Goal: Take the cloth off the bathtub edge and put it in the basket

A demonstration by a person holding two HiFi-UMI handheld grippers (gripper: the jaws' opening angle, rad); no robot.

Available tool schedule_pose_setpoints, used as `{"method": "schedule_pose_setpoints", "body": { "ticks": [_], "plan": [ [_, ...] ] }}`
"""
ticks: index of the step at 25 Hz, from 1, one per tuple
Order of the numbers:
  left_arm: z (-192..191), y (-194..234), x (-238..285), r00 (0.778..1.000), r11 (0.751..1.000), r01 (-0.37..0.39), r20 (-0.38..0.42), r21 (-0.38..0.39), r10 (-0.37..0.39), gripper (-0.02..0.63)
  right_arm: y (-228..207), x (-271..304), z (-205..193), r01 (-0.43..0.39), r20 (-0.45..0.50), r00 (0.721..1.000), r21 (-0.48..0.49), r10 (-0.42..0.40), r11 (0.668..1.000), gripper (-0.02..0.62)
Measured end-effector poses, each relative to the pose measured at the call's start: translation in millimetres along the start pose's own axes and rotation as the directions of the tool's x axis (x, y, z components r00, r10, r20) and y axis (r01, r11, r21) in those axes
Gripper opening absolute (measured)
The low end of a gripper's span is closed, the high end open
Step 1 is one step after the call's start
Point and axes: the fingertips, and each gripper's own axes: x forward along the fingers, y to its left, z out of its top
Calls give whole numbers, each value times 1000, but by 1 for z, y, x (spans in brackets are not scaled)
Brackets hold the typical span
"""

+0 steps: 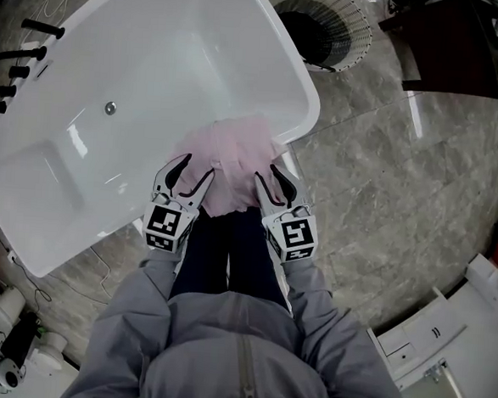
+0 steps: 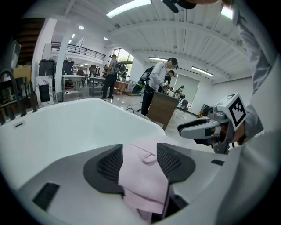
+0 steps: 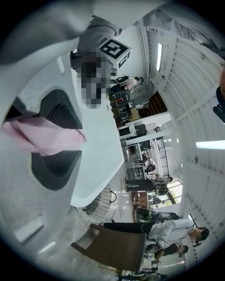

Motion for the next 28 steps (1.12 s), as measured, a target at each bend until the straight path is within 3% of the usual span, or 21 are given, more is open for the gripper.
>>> {"method": "schedule_pose_setpoints", "body": {
  "ticks": [3,6,11,18,25,28],
  "plan": [
    [-11,9,2,998,999,-24,-57,-33,22,257,-1,1,-8,-16,-24,1000,38,17,999,234],
    [-25,19,2,994,997,-47,-102,-63,40,297,-2,4,-20,-16,-56,998,58,19,998,306],
    [-57,29,7,976,987,-24,-219,-157,-11,362,2,10,-44,-30,-121,992,103,42,994,405],
    [-74,44,10,961,968,-57,-275,-245,-13,417,0,18,-76,-41,-211,974,171,78,984,434],
    [-99,31,27,936,919,-20,-330,-395,-122,443,-7,35,-102,-69,-287,947,249,142,966,451],
    [-105,25,33,919,908,6,-356,-420,-171,443,-7,43,-115,-97,-319,928,294,194,951,453]
  ]
}}
